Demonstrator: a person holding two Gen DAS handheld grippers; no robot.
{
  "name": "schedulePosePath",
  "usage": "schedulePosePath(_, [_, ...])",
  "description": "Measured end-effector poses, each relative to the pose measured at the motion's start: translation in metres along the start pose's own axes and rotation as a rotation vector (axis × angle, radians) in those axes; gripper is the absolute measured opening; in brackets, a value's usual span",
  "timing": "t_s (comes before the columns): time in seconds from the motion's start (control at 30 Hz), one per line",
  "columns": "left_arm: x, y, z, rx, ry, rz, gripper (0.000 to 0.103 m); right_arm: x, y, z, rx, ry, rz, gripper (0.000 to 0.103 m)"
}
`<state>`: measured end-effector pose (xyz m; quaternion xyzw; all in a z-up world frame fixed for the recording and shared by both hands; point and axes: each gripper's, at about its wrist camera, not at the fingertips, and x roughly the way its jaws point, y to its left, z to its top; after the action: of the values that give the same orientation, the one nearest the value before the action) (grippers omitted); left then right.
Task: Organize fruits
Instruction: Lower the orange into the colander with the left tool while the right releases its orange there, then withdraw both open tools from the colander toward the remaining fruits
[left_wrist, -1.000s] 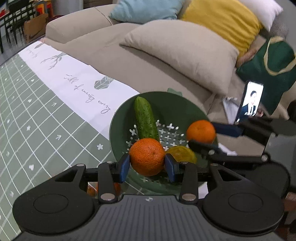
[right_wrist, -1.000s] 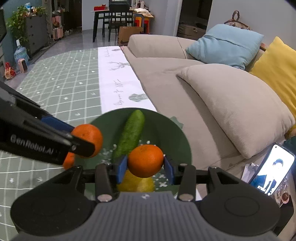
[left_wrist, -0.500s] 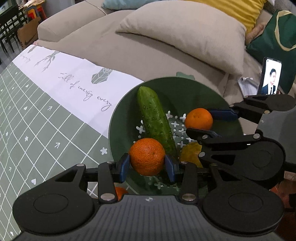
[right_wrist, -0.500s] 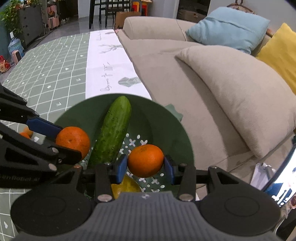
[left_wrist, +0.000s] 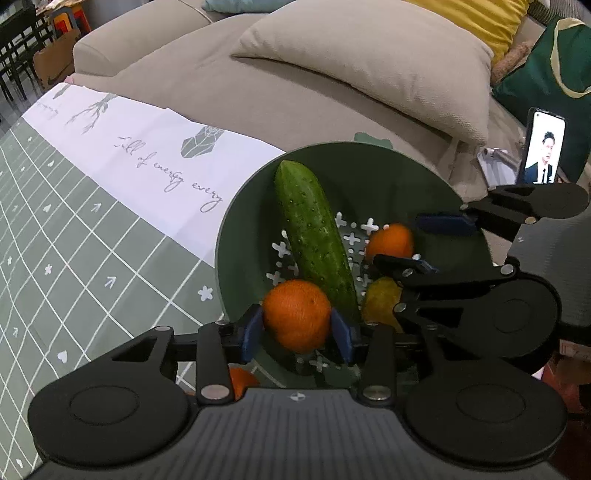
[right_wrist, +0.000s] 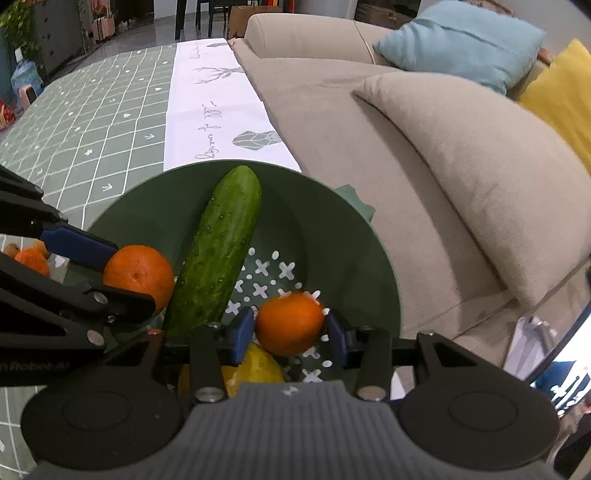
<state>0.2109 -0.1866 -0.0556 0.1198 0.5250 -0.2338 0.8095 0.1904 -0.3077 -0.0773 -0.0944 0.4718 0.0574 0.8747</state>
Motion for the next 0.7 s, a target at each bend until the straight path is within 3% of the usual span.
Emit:
schedulePosePath(0.07, [-0.006, 0.0, -0.001, -0.002, -0.011, 0.001, 0.053, -0.004, -0.001, 0.0, -0.001, -0.006, -0.012, 0.052])
schedulePosePath(0.27, [-0.031, -0.002, -0.007, 0.004, -0.06, 0.015, 0.061, -0.029, 0.001, 0.003, 0.004, -0.049, -0.04, 0.055])
schedulePosePath(0.5, [-0.075, 0.011, -0.028, -0.043, -0.157, 0.041, 0.062, -0.072, 0.019, 0.003, -0.001, -0.141, -0.061, 0.063])
schedulePosePath(0.7, [-0.113, 0.032, -0.056, -0.11, -0.244, 0.076, 0.062, -0.105, 0.048, -0.003, 0.038, -0.206, -0.021, 0.065])
